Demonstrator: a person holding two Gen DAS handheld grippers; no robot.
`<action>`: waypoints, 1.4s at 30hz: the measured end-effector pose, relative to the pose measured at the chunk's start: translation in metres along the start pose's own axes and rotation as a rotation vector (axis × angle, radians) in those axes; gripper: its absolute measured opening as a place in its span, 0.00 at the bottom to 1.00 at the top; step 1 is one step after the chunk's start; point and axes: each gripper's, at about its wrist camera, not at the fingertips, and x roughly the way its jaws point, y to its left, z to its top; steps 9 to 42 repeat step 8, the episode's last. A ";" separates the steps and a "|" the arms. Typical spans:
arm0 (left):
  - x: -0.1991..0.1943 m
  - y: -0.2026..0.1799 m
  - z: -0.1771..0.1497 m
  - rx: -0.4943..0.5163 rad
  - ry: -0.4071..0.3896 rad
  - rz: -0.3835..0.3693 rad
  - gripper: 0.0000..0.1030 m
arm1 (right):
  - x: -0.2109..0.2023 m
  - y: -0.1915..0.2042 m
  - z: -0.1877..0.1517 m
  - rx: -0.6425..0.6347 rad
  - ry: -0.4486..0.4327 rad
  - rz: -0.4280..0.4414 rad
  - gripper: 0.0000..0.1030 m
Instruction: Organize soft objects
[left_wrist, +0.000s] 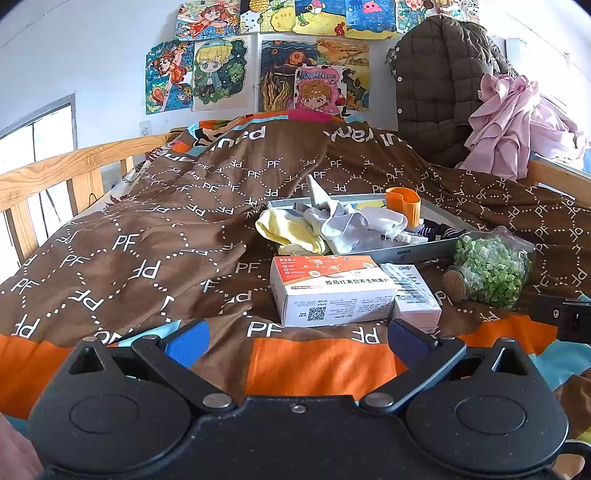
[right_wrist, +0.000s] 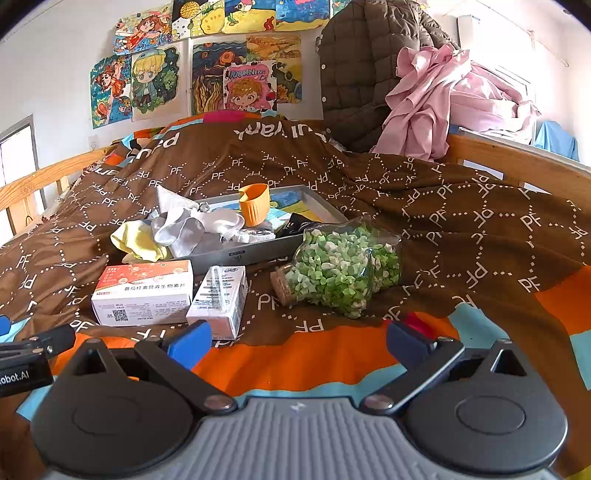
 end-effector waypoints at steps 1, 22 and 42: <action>0.000 0.000 0.000 0.000 0.000 -0.001 0.99 | 0.000 0.000 0.000 0.000 0.000 0.000 1.00; 0.000 0.000 0.000 0.000 -0.002 -0.003 0.99 | 0.000 0.000 0.000 0.000 0.001 0.000 1.00; 0.000 0.000 0.000 0.000 -0.002 -0.003 0.99 | 0.000 0.000 0.000 0.000 0.001 0.000 1.00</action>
